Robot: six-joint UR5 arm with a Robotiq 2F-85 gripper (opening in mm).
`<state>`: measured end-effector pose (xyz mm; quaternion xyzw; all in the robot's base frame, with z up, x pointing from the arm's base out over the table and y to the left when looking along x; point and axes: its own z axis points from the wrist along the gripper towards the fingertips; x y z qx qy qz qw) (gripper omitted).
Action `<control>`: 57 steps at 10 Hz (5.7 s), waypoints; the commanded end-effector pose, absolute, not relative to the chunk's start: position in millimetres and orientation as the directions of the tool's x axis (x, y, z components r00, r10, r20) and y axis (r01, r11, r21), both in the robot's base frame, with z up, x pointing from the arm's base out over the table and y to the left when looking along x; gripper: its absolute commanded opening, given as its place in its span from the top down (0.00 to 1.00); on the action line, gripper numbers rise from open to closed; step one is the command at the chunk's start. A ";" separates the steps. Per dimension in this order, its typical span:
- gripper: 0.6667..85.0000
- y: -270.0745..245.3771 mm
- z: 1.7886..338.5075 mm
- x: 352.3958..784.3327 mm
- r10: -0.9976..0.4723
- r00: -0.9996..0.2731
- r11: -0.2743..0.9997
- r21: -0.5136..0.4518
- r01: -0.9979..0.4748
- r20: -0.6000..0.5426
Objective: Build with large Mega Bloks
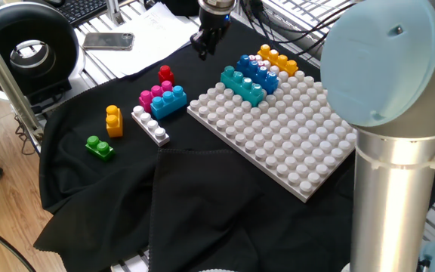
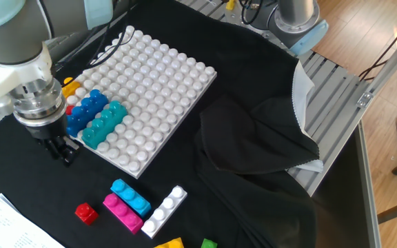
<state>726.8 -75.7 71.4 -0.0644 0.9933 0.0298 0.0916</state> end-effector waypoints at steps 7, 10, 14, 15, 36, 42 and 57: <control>0.42 -32.6 71.6 768.6 -0.122 -0.960 0.984 0.099 -0.151 -0.252; 0.32 -25.3 62.1 768.9 -0.143 -0.962 0.978 0.119 -0.174 -0.233; 0.32 -12.9 54.3 773.3 -0.068 -0.972 0.979 0.174 -0.109 -0.224; 0.33 -13.6 53.9 773.0 -0.068 -0.973 0.979 0.173 -0.107 -0.221; 0.26 31.2 3.5 794.1 0.108 -0.965 0.961 0.272 0.040 -0.239; 0.70 30.5 23.3 780.5 0.138 -0.976 0.948 0.306 0.082 -0.166; 0.99 -19.8 52.1 647.4 0.013 -1.000 0.994 0.110 0.011 -0.015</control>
